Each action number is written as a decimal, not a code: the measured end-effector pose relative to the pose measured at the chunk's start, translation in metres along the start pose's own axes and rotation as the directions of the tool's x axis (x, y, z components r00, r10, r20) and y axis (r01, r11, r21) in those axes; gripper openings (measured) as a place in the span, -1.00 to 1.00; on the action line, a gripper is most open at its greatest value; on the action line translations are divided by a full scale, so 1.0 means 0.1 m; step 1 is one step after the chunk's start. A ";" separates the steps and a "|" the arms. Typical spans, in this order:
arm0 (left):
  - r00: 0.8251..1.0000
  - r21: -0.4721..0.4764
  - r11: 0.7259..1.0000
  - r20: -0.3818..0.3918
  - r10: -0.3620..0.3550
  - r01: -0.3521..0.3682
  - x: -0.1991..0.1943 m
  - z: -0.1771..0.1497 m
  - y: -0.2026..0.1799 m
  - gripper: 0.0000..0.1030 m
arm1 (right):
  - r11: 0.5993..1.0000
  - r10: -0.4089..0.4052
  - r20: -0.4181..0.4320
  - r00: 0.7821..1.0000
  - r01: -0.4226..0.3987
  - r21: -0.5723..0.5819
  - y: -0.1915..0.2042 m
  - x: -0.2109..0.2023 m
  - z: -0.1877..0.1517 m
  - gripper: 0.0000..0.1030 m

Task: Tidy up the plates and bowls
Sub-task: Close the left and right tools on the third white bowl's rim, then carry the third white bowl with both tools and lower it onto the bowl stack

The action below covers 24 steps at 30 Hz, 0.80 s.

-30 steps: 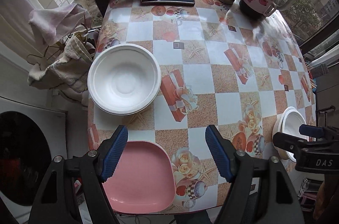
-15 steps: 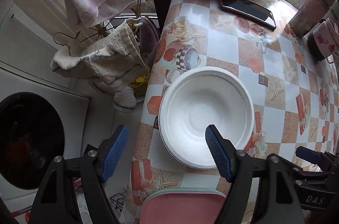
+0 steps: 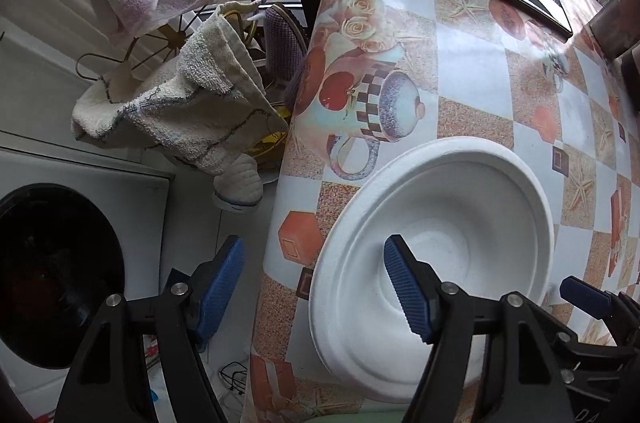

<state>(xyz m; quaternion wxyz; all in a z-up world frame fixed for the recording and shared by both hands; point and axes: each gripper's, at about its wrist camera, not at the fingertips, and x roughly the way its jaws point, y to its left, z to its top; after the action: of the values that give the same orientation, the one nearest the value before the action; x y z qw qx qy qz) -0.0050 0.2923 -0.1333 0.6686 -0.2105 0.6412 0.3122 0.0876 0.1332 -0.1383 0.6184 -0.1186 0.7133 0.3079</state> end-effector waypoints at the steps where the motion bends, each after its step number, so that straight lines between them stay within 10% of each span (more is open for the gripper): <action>1: 1.000 0.007 1.000 -0.010 -0.009 0.010 0.03 0.00 -0.01 0.18 | 1.000 0.013 -0.002 1.000 -0.013 -0.002 0.02 0.02 0.01 0.78; 5: 0.999 0.031 0.999 -0.010 -0.043 0.043 0.02 0.01 -0.10 -0.22 | 0.998 0.018 -0.006 1.000 -0.018 -0.053 0.16 0.06 0.03 0.19; 11: 0.998 0.084 0.995 -0.028 -0.050 0.052 0.02 -0.03 -0.31 -0.24 | 0.996 0.082 -0.060 0.995 -0.083 -0.026 0.16 0.14 0.05 -0.65; 24: 0.995 0.261 0.961 -0.075 -0.073 0.090 -0.11 -0.58 -1.28 -0.24 | 0.998 0.037 -0.055 0.998 -0.034 0.055 -0.66 -0.09 -0.50 -0.65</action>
<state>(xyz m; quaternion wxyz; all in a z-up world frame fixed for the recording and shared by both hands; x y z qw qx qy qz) 0.0414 0.1592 -0.1424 0.6819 -0.1557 0.6893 0.1891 0.0850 0.0505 -0.1467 0.5956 -0.0979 0.7403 0.2960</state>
